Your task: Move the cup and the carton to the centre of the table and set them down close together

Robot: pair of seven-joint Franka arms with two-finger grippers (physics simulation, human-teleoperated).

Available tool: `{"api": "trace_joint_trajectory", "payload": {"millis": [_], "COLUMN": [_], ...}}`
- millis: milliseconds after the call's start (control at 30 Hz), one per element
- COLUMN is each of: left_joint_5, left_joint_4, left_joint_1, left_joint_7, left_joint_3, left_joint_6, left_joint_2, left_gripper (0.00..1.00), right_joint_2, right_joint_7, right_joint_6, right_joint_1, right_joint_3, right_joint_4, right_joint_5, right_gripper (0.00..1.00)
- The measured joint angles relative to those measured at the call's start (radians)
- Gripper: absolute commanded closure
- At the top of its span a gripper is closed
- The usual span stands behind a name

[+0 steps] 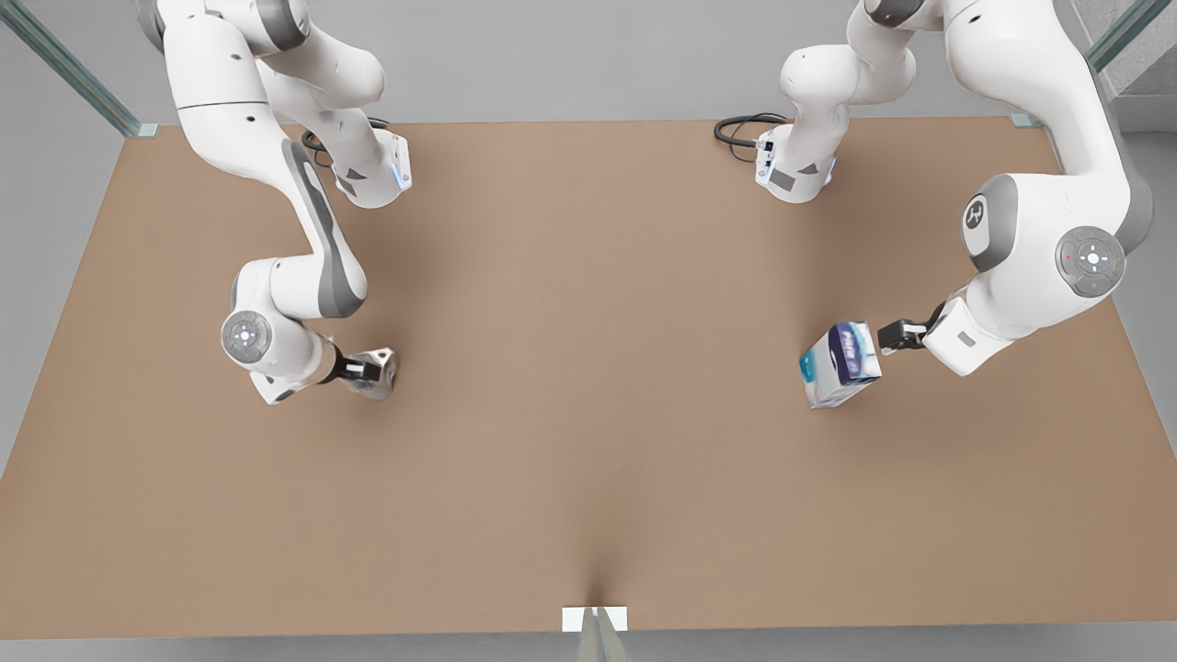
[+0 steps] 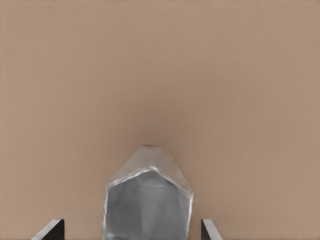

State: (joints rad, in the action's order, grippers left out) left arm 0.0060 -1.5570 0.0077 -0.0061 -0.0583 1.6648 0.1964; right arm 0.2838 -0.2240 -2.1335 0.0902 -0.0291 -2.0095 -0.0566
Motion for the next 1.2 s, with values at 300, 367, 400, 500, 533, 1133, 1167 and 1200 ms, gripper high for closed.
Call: {"api": "trace_joint_trajectory", "payload": {"millis": [300,367,400,500,533,1133,1167,1200], "left_joint_5": [0.000,0.000,0.000,0.000,0.000,-0.001,-0.001,-0.001], "left_joint_4": [0.000,0.000,0.000,0.000,0.000,0.002,0.002,0.002], "left_joint_1": [0.000,0.001,0.000,0.000,0.000,-0.023,-0.023,-0.023], "left_joint_7": [0.000,0.000,0.000,0.000,0.000,-0.002,-0.002,-0.002], "left_joint_3": [0.000,-0.001,0.000,0.000,0.000,0.002,0.002,0.002], "left_joint_6": [0.000,0.000,-0.002,-0.003,-0.003,0.000,0.000,0.000], "left_joint_2": [0.002,0.002,0.002,0.002,0.002,0.028,0.028,0.028], "left_gripper": [0.00,0.00,0.00,0.00,0.00,0.00,0.00,0.00], "right_joint_2": [-0.008,-0.013,-0.015,-0.013,-0.011,0.025,0.028,0.029], "right_joint_7": [0.014,0.021,0.023,0.044,0.044,0.044,0.044,0.044], "right_joint_6": [-0.122,-0.130,-0.137,-0.154,-0.182,-0.249,-0.250,-0.251], "right_joint_1": [-0.012,-0.021,-0.026,-0.046,-0.044,-0.047,-0.049,-0.048], "right_joint_3": [0.000,0.000,0.000,-0.001,0.000,-0.002,-0.001,-0.002], "right_joint_4": [-0.099,-0.114,-0.125,-0.137,-0.148,-0.176,-0.178,-0.180], "right_joint_5": [0.001,0.001,0.001,0.001,0.001,0.000,0.000,0.000], "right_gripper": [0.00,0.00,0.00,0.00,0.00,0.00,0.00,0.00]}}
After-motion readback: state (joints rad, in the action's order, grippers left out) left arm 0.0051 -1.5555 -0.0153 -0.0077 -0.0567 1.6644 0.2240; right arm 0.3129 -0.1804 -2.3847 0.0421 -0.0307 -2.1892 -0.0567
